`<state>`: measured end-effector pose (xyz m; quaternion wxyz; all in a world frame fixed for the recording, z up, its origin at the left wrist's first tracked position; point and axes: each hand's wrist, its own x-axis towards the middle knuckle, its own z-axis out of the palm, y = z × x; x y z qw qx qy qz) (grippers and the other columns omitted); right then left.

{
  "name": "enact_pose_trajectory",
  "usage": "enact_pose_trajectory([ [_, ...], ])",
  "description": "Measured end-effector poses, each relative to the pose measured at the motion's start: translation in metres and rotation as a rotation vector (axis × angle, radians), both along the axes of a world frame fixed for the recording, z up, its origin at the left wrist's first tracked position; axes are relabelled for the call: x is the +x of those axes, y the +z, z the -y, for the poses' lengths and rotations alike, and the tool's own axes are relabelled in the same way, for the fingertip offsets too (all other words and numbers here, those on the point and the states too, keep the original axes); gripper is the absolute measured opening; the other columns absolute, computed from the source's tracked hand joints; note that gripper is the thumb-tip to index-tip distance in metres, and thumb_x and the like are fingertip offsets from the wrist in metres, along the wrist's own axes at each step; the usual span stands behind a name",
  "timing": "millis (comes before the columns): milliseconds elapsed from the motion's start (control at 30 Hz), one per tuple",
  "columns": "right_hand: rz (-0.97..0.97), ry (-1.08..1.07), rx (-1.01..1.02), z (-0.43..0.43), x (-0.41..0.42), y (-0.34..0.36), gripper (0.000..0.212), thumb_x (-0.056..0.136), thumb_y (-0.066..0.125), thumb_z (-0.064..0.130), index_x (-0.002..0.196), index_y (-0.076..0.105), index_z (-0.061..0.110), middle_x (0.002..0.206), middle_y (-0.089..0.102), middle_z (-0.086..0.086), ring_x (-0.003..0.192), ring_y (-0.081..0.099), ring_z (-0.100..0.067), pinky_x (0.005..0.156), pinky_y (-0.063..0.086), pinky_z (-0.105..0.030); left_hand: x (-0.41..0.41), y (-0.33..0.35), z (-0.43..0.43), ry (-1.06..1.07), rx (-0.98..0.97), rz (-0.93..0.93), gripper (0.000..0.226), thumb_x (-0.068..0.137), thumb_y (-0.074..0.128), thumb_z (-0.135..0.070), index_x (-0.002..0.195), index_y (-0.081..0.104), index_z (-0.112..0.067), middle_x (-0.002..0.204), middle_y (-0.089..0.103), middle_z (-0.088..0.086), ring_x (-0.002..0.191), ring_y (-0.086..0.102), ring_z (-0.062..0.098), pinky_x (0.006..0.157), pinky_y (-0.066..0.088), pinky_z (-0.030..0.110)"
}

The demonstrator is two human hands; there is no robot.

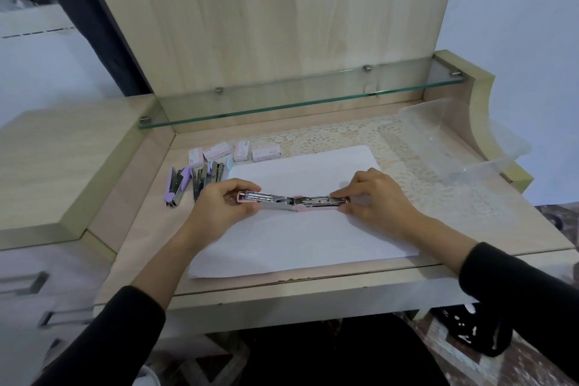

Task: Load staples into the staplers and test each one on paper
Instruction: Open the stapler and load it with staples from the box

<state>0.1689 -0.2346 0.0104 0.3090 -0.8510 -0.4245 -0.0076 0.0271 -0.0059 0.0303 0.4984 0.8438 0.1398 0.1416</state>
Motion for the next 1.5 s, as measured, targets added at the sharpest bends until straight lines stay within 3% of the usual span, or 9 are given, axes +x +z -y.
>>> enact_pose_trajectory([
  [100, 0.005, -0.007, 0.008, -0.001, -0.001, -0.001, 0.024, 0.079, 0.07, 0.018, 0.103, 0.071, 0.021, 0.079, 0.058, -0.009, 0.081, 0.044, -0.019, 0.07, 0.029, -0.027, 0.003, 0.011, 0.007, -0.013, 0.116, 0.025, 0.024, 0.075, 0.069, 0.002, 0.087, 0.064, -0.018, 0.091, 0.063, 0.009, 0.077, 0.058, 0.013, 0.07, 0.047, 0.009],
  [233, 0.007, -0.014, 0.028, -0.002, -0.003, -0.003, 0.024, 0.079, 0.07, 0.017, 0.102, 0.071, 0.021, 0.074, 0.049, 0.0, 0.08, 0.043, -0.019, 0.069, 0.027, -0.026, 0.015, 0.034, 0.027, -0.084, 0.36, 0.09, 0.029, 0.074, 0.073, -0.008, 0.094, 0.065, -0.026, 0.088, 0.063, -0.01, 0.077, 0.059, 0.005, 0.074, 0.046, 0.007],
  [433, -0.101, -0.066, 0.067, 0.002, -0.006, -0.001, 0.034, 0.075, 0.071, 0.017, 0.109, 0.067, 0.019, 0.087, 0.068, 0.0, 0.09, 0.054, -0.018, 0.08, 0.04, -0.026, 0.042, 0.021, 0.063, -0.133, 0.36, 0.191, 0.023, 0.075, 0.075, -0.019, 0.095, 0.064, -0.022, 0.083, 0.064, -0.018, 0.079, 0.062, 0.001, 0.075, 0.049, 0.017],
  [567, -0.31, -0.095, 0.26, 0.013, -0.002, 0.005, 0.034, 0.081, 0.064, 0.009, 0.113, 0.063, 0.021, 0.092, 0.07, -0.002, 0.086, 0.063, -0.013, 0.077, 0.042, -0.005, 0.051, 0.004, 0.075, -0.205, 0.456, 0.176, 0.022, 0.082, 0.068, -0.025, 0.103, 0.07, -0.019, 0.09, 0.071, -0.006, 0.081, 0.064, 0.008, 0.079, 0.051, 0.029],
  [800, -0.276, -0.013, 0.327, 0.014, -0.005, 0.015, 0.017, 0.084, 0.063, 0.023, 0.099, 0.071, 0.025, 0.094, 0.069, 0.012, 0.088, 0.063, -0.002, 0.084, 0.045, -0.015, 0.049, -0.009, 0.07, -0.273, 0.593, 0.228, 0.03, 0.085, 0.059, -0.006, 0.113, 0.065, -0.014, 0.09, 0.072, 0.003, 0.076, 0.057, 0.005, 0.069, 0.039, 0.006],
  [1067, -0.328, -0.017, 0.245, 0.011, 0.003, 0.014, 0.007, 0.075, 0.074, 0.015, 0.081, 0.074, 0.019, 0.086, 0.072, 0.005, 0.085, 0.062, 0.001, 0.083, 0.041, -0.009, 0.054, -0.014, 0.073, -0.297, 0.635, 0.149, 0.03, 0.087, 0.058, -0.006, 0.113, 0.065, -0.021, 0.103, 0.07, 0.001, 0.089, 0.067, 0.018, 0.077, 0.048, 0.027],
  [1200, -0.346, -0.038, 0.226, 0.01, 0.004, 0.012, 0.007, 0.075, 0.073, 0.017, 0.082, 0.075, 0.019, 0.086, 0.073, 0.005, 0.086, 0.065, -0.013, 0.084, 0.044, -0.022, 0.056, -0.012, 0.072, -0.322, 0.67, 0.135, 0.03, 0.089, 0.053, -0.011, 0.115, 0.063, -0.02, 0.103, 0.071, 0.003, 0.088, 0.067, 0.022, 0.077, 0.05, 0.032],
  [1333, -0.396, -0.037, 0.255, 0.01, 0.002, 0.012, 0.007, 0.076, 0.072, 0.014, 0.082, 0.075, 0.018, 0.088, 0.073, 0.004, 0.084, 0.063, -0.002, 0.078, 0.041, -0.006, 0.056, -0.013, 0.073, -0.334, 0.676, 0.139, 0.029, 0.089, 0.056, -0.012, 0.116, 0.062, -0.02, 0.099, 0.072, 0.006, 0.084, 0.068, 0.025, 0.075, 0.053, 0.038],
  [1500, -0.501, -0.067, 0.313, 0.012, -0.003, 0.008, 0.009, 0.077, 0.07, 0.007, 0.082, 0.074, 0.012, 0.088, 0.073, -0.004, 0.083, 0.065, -0.008, 0.071, 0.045, -0.007, 0.056, -0.015, 0.074, -0.358, 0.748, 0.129, 0.033, 0.088, 0.054, -0.005, 0.117, 0.062, -0.018, 0.099, 0.072, 0.007, 0.084, 0.067, 0.028, 0.072, 0.053, 0.039],
])
